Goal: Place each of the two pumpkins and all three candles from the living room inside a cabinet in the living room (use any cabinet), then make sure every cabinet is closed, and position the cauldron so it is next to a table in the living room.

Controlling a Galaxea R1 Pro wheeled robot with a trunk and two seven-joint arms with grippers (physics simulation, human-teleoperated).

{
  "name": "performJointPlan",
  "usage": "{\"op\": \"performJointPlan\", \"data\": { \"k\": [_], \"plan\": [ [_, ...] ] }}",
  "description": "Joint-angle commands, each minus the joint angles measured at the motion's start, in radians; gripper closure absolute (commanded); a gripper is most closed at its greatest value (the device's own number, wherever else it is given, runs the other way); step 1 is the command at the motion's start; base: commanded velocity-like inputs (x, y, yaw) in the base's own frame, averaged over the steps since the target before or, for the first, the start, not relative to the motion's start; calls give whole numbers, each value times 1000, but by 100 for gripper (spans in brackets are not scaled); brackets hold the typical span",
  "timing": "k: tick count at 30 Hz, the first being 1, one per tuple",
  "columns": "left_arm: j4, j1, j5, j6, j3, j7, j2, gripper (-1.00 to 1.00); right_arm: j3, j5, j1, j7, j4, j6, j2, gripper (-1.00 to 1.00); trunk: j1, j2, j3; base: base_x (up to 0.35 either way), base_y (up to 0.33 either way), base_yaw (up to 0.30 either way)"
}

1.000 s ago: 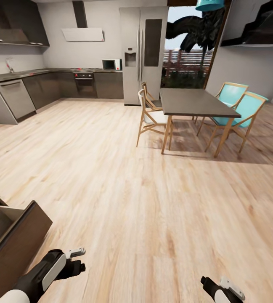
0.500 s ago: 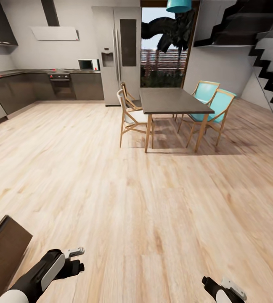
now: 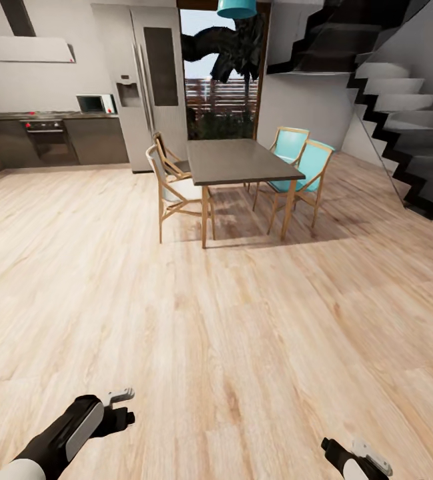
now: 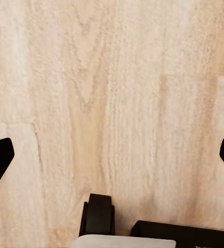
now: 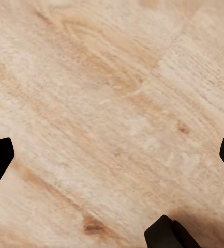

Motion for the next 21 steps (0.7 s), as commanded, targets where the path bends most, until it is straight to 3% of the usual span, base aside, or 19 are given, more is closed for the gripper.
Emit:
{"op": "performJointPlan", "data": {
  "k": [1, 13, 21],
  "plan": [
    [-2, 0, 11, 2, -6, 9, 1, -100, 3, -4, 0, -6, -2, 4, 0, -100, 0, 0, -1, 176, 0, -284],
    [-2, 0, 11, 0, -6, 9, 1, -100, 3, -4, 0, -6, -1, 5, -1, -100, 0, 0, -1, 30, 0, -284],
    [-2, 0, 11, -1, -6, 9, 1, -100, 3, -4, 0, -6, -1, 5, -2, -100, 0, 0, -1, 183, 0, -284]
  ]
}}
